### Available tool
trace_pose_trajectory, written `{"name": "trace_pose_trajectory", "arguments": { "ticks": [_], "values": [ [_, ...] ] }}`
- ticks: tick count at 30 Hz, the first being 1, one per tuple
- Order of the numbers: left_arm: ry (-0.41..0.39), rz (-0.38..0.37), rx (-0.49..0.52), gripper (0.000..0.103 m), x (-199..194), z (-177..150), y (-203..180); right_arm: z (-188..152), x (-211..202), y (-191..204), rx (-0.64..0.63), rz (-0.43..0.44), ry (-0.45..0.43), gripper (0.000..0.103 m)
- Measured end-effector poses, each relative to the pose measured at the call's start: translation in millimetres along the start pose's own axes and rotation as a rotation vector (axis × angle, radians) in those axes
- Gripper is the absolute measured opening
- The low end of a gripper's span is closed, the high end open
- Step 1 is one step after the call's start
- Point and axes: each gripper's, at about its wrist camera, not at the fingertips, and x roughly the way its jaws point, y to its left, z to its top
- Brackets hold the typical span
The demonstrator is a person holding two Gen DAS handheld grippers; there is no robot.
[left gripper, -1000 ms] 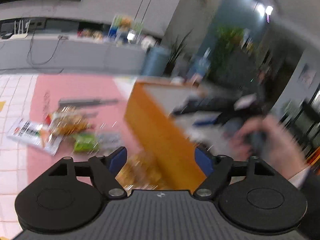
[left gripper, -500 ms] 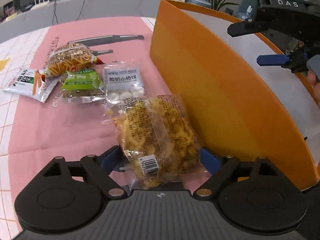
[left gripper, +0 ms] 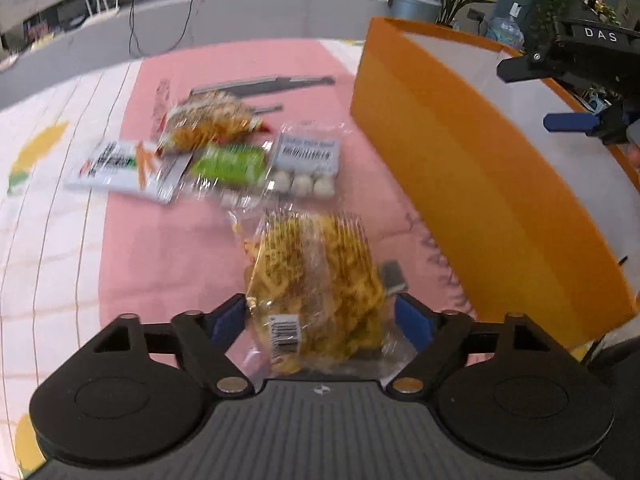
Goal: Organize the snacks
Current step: 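Carry the yellow puff bag over the box and release it with the left gripper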
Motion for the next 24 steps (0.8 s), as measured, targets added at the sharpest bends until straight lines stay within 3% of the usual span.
{"name": "trace_pose_trajectory", "arguments": {
  "ticks": [4,8,12,13,16,21,24],
  "values": [
    [0.065,0.102,-0.004,0.103,27,14,-17,-1,-15,2,-0.053,-0.021,-0.017,0.095],
    [0.067,0.168,0.036,0.103,45,14,-30,-2,-36,-2,-0.074,0.007,-0.053,0.097],
    [0.033,0.119,-0.007,0.103,41,12,-24,0,-49,-9,-0.087,-0.009,-0.082,0.097],
    [0.028,0.124,0.002,0.089,39,14,-24,1,-52,-12,-0.08,-0.013,-0.09,0.098],
    [0.048,0.147,-0.028,0.085,33,18,-24,3,-59,-25,-0.029,-0.008,-0.106,0.098],
    [-0.033,0.154,-0.082,0.084,-2,23,-22,4,-69,-37,-0.018,-0.03,-0.128,0.098],
    [-0.125,0.171,-0.1,0.084,-40,36,-28,3,-73,-41,-0.041,-0.078,-0.137,0.098]
  ]
}}
